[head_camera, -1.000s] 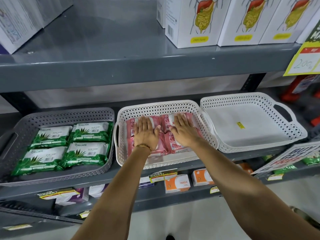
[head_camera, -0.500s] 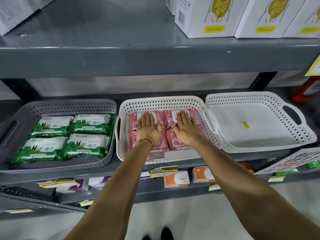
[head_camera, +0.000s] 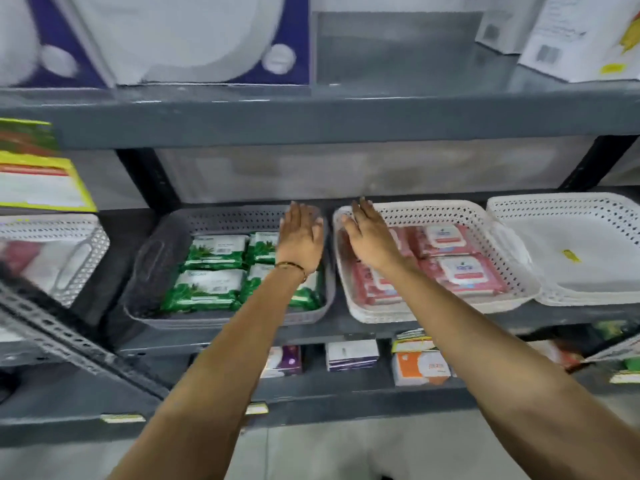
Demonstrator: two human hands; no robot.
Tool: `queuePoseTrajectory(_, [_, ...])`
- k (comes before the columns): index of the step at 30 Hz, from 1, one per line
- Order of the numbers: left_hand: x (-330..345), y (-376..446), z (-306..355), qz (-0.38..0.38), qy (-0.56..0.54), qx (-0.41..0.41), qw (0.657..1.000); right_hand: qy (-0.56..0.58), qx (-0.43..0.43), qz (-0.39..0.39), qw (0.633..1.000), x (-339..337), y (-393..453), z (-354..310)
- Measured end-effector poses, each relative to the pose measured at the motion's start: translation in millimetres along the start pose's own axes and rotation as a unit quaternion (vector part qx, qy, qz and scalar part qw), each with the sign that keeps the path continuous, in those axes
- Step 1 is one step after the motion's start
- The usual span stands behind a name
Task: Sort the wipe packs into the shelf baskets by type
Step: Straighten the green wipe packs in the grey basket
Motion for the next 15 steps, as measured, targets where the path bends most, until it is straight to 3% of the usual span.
queuePoseTrajectory(4, [-30.9, -23.9, -84.1, -0.069, 0.062, -0.015, 0.996, 0.003, 0.0, -0.026, 1.0, 43.5, -2.4, -56.5])
queuePoseTrajectory(8, [-41.5, -49.8, -152.3, -0.168, 0.121, -0.009, 0.978, -0.056, -0.007, -0.172, 0.983, 86.5, -16.2, -101.9])
queuePoseTrajectory(10, [-40.5, -62.3, -168.1, -0.21, 0.094, 0.006, 0.973, -0.104, 0.007, -0.198, 0.975, 95.6, -22.0, -111.6])
queuePoseTrajectory(15, [-44.5, -77.7, -176.8, -0.213, 0.065, 0.037, 0.974, -0.159, 0.024, -0.236, 0.958, 111.3, -31.4, -117.8])
Point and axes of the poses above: each hand's wrist, its own y-axis towards the middle knuckle, its own x-axis out of the palm, z = x × y, the point moved 7 cm from there along y, towards the middle knuckle, and after that the axes turned 10 degrees about -z, right-handed, at the moved point
